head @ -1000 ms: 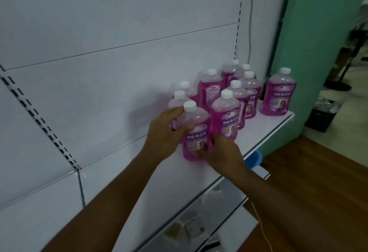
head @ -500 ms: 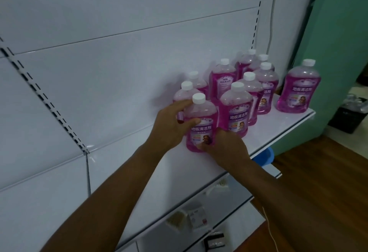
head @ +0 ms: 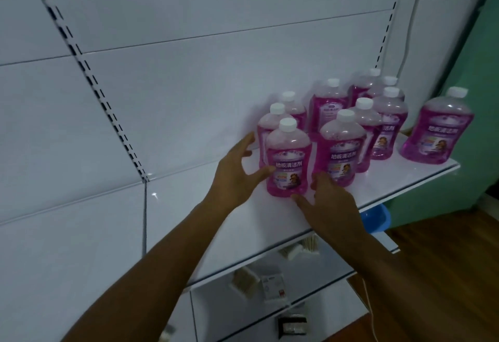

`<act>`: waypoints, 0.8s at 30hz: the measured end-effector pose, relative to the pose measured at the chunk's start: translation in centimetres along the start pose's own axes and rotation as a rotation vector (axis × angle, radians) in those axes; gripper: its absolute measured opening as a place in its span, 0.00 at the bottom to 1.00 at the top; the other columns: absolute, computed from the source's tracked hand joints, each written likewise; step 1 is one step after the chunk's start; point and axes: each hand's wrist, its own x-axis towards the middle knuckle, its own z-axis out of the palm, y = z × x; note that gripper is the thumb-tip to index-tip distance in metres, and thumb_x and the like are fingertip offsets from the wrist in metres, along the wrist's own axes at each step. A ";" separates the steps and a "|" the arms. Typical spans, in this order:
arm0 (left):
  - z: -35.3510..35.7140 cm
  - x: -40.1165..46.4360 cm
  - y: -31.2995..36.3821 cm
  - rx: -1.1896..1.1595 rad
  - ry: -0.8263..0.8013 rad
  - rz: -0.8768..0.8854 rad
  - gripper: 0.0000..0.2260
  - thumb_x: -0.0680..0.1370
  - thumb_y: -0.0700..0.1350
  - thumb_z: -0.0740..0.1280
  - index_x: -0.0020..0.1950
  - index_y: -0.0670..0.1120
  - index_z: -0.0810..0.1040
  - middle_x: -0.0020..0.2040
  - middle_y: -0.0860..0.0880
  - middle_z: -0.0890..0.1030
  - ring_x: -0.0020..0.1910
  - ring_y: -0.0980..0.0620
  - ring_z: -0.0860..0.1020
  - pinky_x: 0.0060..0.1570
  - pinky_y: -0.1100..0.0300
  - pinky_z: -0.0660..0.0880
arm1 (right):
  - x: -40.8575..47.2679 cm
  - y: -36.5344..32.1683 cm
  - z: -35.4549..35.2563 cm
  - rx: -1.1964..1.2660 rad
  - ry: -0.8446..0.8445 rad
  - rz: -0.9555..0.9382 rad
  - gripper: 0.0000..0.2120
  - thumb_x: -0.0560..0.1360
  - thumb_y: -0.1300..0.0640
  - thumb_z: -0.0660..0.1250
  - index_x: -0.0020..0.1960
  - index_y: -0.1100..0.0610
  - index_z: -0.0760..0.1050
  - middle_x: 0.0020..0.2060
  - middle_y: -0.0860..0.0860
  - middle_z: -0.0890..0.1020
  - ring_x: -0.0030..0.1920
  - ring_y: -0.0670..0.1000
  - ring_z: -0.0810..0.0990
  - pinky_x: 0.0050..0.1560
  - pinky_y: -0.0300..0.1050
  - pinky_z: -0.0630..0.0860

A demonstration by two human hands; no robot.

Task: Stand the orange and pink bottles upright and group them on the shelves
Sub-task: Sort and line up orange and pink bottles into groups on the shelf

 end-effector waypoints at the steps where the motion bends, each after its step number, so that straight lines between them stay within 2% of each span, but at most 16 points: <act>1: -0.2 -0.5 -0.5 0.011 -0.004 -0.048 0.37 0.71 0.52 0.74 0.76 0.50 0.62 0.70 0.54 0.71 0.59 0.59 0.73 0.56 0.61 0.74 | -0.4 -0.1 -0.4 -0.025 0.034 -0.023 0.19 0.74 0.43 0.67 0.56 0.55 0.68 0.47 0.50 0.78 0.46 0.52 0.79 0.46 0.46 0.75; 4: -0.8 -2.0 -2.0 0.025 -0.028 -0.140 0.36 0.71 0.53 0.73 0.76 0.50 0.62 0.69 0.53 0.72 0.57 0.60 0.73 0.53 0.64 0.71 | -1.1 -0.6 -0.5 -0.092 0.072 -0.103 0.14 0.75 0.42 0.66 0.48 0.51 0.67 0.39 0.46 0.76 0.39 0.48 0.77 0.40 0.44 0.75; 7: -1.4 -3.1 -3.1 0.027 -0.035 -0.192 0.33 0.72 0.53 0.73 0.74 0.51 0.64 0.67 0.53 0.74 0.56 0.58 0.74 0.51 0.65 0.71 | -1.2 -1.0 0.3 -0.012 0.079 -0.133 0.13 0.75 0.44 0.67 0.49 0.51 0.68 0.38 0.45 0.74 0.38 0.48 0.76 0.39 0.44 0.73; 11: -1.6 -3.9 -3.5 0.022 -0.065 -0.204 0.31 0.72 0.54 0.73 0.72 0.51 0.66 0.65 0.53 0.76 0.55 0.58 0.76 0.50 0.65 0.73 | -0.6 -1.4 0.8 0.154 0.173 -0.134 0.19 0.73 0.48 0.71 0.57 0.56 0.69 0.47 0.48 0.73 0.46 0.50 0.76 0.43 0.44 0.74; 14: -0.7 -3.7 -3.2 0.007 -0.099 -0.235 0.31 0.72 0.54 0.73 0.72 0.51 0.66 0.65 0.53 0.75 0.55 0.57 0.76 0.51 0.63 0.74 | 0.0 -1.8 0.1 0.200 0.241 -0.183 0.26 0.72 0.50 0.72 0.64 0.59 0.67 0.56 0.54 0.73 0.55 0.53 0.74 0.51 0.42 0.73; 18: 1.6 -2.7 -1.9 -0.054 -0.128 -0.232 0.33 0.72 0.52 0.74 0.73 0.51 0.64 0.65 0.54 0.73 0.55 0.56 0.75 0.50 0.62 0.74 | 1.4 -2.6 -1.1 0.230 0.240 -0.271 0.35 0.73 0.54 0.72 0.74 0.59 0.60 0.71 0.58 0.66 0.72 0.56 0.63 0.67 0.45 0.61; 22: 4.1 -1.5 -0.9 -0.260 -0.114 -0.254 0.35 0.70 0.46 0.77 0.72 0.51 0.65 0.63 0.55 0.74 0.57 0.54 0.76 0.48 0.63 0.76 | 2.6 -3.7 -1.0 0.309 0.207 -0.301 0.38 0.73 0.56 0.72 0.76 0.58 0.56 0.74 0.56 0.62 0.74 0.55 0.59 0.70 0.44 0.57; 24: 5.0 -1.2 -0.8 -0.317 -0.137 -0.276 0.32 0.70 0.41 0.77 0.70 0.47 0.68 0.58 0.52 0.77 0.52 0.56 0.78 0.42 0.69 0.77 | 2.9 -4.1 -0.7 0.312 0.199 -0.271 0.39 0.73 0.56 0.73 0.76 0.58 0.55 0.74 0.56 0.62 0.74 0.55 0.59 0.70 0.43 0.56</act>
